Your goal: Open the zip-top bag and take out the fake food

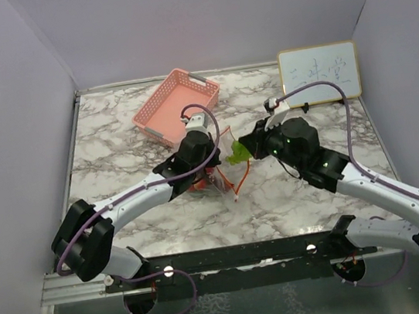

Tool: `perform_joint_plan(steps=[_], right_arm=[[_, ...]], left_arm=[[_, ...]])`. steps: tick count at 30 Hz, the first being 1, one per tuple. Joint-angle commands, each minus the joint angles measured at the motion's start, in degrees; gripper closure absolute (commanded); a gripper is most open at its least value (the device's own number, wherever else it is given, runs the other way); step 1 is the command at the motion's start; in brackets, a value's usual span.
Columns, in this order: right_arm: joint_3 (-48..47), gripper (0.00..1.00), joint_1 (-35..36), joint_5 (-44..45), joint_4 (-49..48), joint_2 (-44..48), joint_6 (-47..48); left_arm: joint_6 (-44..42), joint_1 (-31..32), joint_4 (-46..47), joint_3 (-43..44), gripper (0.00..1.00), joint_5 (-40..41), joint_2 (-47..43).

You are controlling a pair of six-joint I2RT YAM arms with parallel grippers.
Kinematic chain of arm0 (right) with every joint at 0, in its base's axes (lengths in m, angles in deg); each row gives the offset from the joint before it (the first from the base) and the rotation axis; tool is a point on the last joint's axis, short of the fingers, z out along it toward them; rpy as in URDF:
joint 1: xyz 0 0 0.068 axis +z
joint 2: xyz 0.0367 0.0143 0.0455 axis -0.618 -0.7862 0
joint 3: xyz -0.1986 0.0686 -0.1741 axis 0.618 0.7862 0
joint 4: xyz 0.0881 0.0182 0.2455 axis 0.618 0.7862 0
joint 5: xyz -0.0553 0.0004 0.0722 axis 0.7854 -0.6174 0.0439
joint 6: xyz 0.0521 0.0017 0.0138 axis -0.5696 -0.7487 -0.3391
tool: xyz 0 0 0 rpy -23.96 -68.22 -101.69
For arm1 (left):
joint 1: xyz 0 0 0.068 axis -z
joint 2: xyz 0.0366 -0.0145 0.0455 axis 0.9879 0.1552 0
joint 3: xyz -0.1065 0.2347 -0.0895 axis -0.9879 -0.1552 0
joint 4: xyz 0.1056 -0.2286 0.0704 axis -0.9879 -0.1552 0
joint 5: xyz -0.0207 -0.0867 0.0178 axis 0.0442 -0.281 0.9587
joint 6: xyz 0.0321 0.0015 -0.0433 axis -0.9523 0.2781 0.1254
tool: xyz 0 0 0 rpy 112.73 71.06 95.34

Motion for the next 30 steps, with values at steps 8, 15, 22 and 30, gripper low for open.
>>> perform_joint_plan(steps=[8,15,22,30], right_arm=[[-21.19,0.99,-0.14,2.79,-0.58,-11.45,8.04],[-36.2,0.99,-1.98,-2.85,-2.16,-27.61,10.21],[-49.53,0.99,-5.11,-8.97,-3.4,-45.75,11.3],[-60.07,0.99,-5.94,-13.3,-11.91,-63.09,18.67]], left_arm=[[2.32,-0.18,3.36,-7.95,1.0,-1.63,-3.08],[3.53,-0.17,2.64,-10.56,1.0,-0.82,-7.74],[3.43,-0.17,0.43,-11.11,1.0,-0.53,-10.32],[4.06,-0.16,-0.63,-12.76,1.0,-0.49,-12.8]])
